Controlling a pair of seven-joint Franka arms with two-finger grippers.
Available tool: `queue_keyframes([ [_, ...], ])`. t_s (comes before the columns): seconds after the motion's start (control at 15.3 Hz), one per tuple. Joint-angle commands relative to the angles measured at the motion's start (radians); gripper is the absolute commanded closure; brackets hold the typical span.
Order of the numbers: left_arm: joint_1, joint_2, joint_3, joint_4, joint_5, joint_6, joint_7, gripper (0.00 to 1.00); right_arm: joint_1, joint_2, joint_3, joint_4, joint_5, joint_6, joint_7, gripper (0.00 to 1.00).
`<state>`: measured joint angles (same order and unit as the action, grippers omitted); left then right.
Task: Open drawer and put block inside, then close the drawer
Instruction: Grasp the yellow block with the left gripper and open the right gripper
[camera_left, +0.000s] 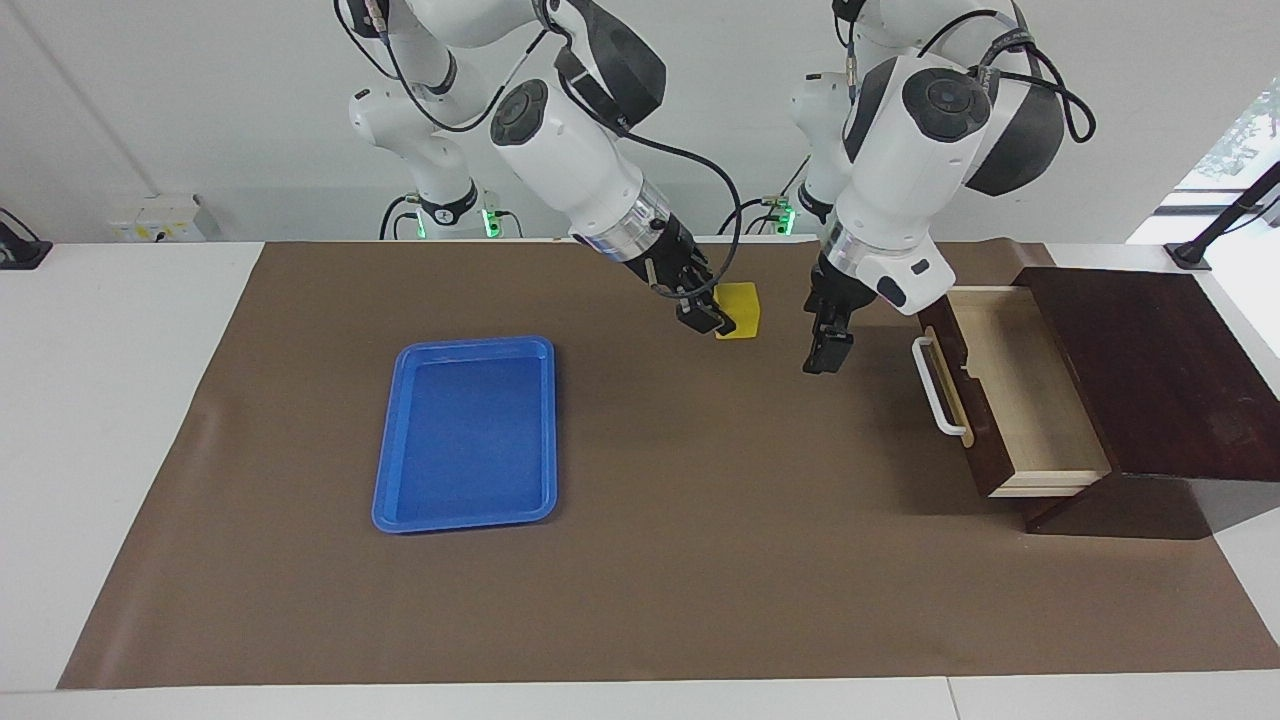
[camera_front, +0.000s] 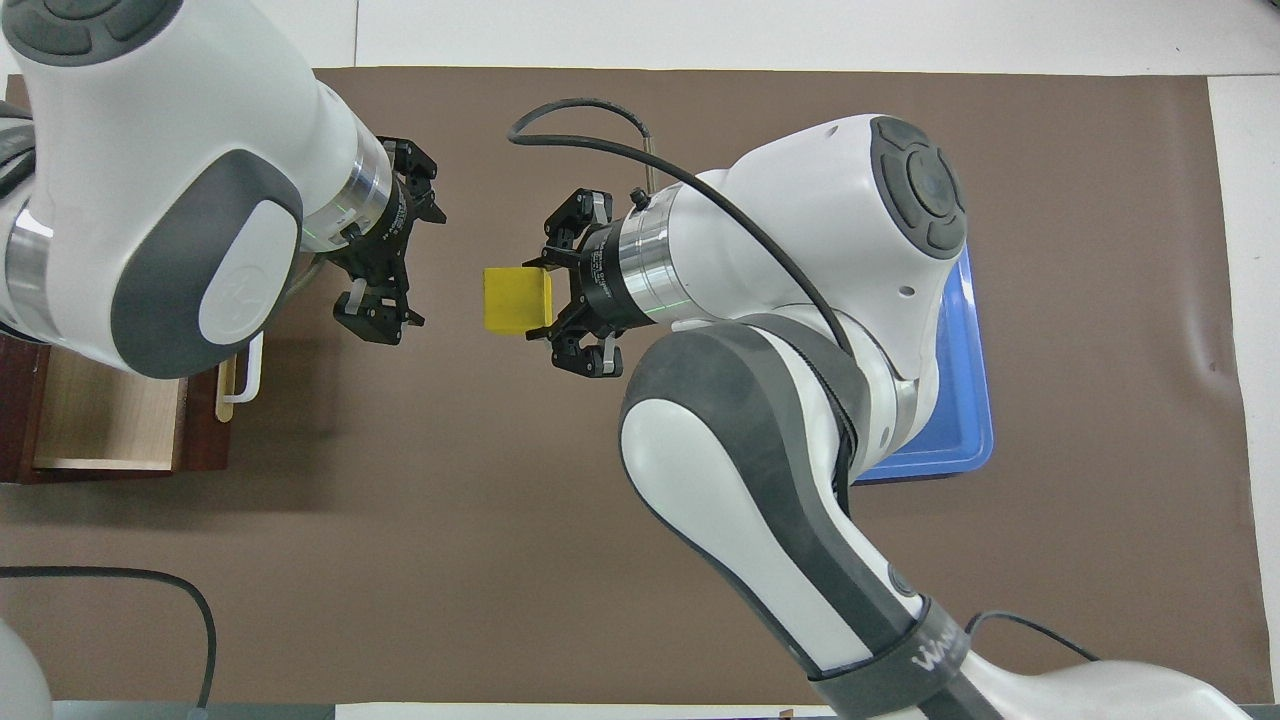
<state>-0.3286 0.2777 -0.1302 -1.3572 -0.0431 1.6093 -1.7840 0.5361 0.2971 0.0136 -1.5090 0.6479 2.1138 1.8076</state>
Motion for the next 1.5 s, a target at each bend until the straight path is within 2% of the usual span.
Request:
queue_keyframes([
  [0.0,-0.047,0.020,0.015,0.041,0.022,-0.038,-0.067,0.00,0.007,-0.004,-0.001,-0.010,0.024,-0.008,0.015,1.00],
  [1.17,-0.110,-0.008,0.011,0.035,0.026,-0.054,-0.207,0.00,0.002,-0.003,-0.001,-0.010,0.029,-0.015,0.025,1.00],
  [1.43,-0.122,-0.014,0.011,0.033,0.031,-0.057,-0.209,0.13,0.001,-0.003,-0.001,-0.010,0.029,-0.015,0.025,1.00],
])
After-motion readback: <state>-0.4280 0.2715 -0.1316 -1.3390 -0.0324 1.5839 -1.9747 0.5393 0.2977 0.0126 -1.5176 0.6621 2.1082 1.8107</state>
